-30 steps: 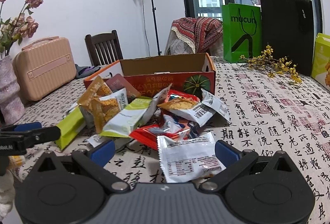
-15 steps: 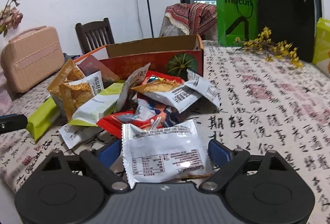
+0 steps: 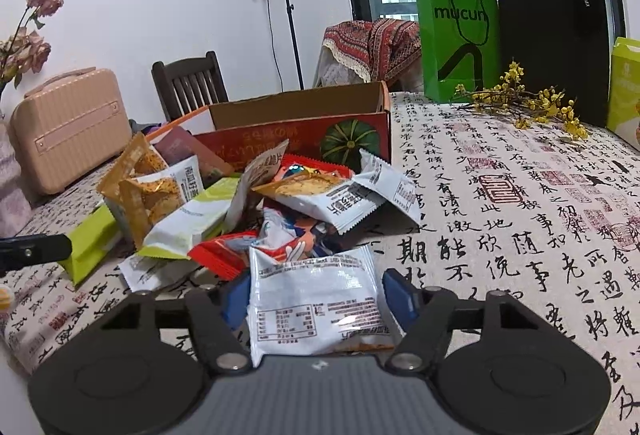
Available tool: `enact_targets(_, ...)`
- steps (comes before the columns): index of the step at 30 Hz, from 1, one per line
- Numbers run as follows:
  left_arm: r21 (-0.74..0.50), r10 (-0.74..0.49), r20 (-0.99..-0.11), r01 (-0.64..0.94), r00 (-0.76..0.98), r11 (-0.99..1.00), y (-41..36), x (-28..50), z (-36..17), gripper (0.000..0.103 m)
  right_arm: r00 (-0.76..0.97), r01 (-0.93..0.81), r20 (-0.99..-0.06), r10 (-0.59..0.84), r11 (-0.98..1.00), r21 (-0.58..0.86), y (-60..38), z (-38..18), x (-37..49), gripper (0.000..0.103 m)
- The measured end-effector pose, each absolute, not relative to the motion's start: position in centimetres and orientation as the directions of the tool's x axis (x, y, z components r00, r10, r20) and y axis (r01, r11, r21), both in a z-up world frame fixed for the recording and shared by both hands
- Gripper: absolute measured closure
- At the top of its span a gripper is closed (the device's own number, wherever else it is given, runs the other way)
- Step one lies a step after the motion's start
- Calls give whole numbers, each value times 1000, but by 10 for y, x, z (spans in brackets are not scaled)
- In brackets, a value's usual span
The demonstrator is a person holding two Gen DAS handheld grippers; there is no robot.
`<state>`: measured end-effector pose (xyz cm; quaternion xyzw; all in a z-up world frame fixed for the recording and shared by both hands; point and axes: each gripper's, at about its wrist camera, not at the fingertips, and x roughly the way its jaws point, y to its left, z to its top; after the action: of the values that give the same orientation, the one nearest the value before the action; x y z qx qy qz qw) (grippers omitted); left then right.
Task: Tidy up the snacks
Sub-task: 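Grasp the lime-green bar with the left tool while the right tool grasps a white packet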
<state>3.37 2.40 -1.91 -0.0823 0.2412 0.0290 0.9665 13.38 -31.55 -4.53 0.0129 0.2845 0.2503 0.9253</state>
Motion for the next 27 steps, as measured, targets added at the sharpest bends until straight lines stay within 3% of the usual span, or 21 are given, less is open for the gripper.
enact_targets(13,-120,63,-504,-142,861,983,33,55,-14,0,739,-456,-468,484,872,180,-322,-33,127,45)
enact_targets(17,-77,100,-518,-162,850,984,32,69,-12,0,746,-453,-460,482,873,180,-323,-31,126,45)
enact_targets(20,26,162,-554,-178,817,984,24,82,-17,1,747,-450,-460,480,874,183,-323,-31,126,45)
enact_targets(23,116,197,-560,-160,805,980,15,88,-23,13,746,-449,-455,486,872,195,-325,-31,125,45)
enact_targets(27,121,179,-586,-133,790,984,15,93,-30,43,745,-453,-453,490,870,196,-323,-30,123,45)
